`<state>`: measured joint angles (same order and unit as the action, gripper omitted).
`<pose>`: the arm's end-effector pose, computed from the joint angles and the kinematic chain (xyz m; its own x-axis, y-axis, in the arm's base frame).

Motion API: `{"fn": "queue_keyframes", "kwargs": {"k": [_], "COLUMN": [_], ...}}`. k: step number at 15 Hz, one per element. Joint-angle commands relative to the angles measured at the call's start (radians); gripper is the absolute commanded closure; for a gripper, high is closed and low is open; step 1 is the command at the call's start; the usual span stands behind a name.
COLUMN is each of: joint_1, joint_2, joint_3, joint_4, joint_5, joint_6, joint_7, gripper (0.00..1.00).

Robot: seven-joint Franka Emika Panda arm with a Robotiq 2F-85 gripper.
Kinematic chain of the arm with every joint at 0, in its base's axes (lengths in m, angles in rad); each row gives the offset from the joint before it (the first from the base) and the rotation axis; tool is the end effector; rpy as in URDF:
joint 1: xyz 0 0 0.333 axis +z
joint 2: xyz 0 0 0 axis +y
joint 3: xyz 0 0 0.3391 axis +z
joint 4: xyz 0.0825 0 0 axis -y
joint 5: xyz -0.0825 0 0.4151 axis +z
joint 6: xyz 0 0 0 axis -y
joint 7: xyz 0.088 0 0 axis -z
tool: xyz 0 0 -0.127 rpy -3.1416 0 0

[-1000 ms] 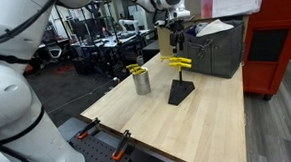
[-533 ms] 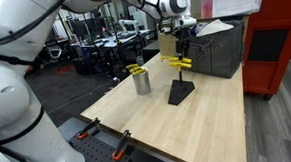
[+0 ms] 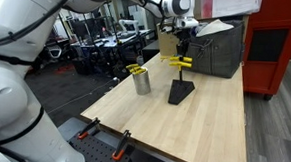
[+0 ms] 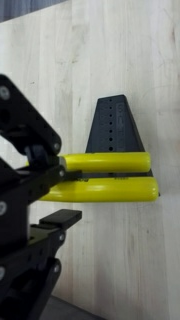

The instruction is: Move the object with the yellow handle to the the center of the cylinder

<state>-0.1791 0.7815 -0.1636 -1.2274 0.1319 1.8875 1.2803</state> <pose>0.7490 -0.2214 0.2824 -0.0619 -0.9974 -0.0367 -0.9928 0.0577 0.1053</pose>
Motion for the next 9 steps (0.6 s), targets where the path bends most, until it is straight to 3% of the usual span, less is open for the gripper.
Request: {"fn": "queue_keyframes", "kwargs": {"k": [1,2,3,9], "joint_1": [-0.013,-0.013,-0.01,0.013], "joint_2": [-0.013,-0.016,-0.023,-0.094], "joint_3": [0.017,0.017,0.015,-0.003], "joint_4": [0.002,-0.001,-0.009,-0.086], "joint_5": [0.052,0.056,0.054,0.026], "joint_6": [0.006,0.007,0.011,0.068], "joint_7": [-0.025,-0.025,-0.025,-0.027], "gripper": [0.95,0.99,0.94,0.94]}}
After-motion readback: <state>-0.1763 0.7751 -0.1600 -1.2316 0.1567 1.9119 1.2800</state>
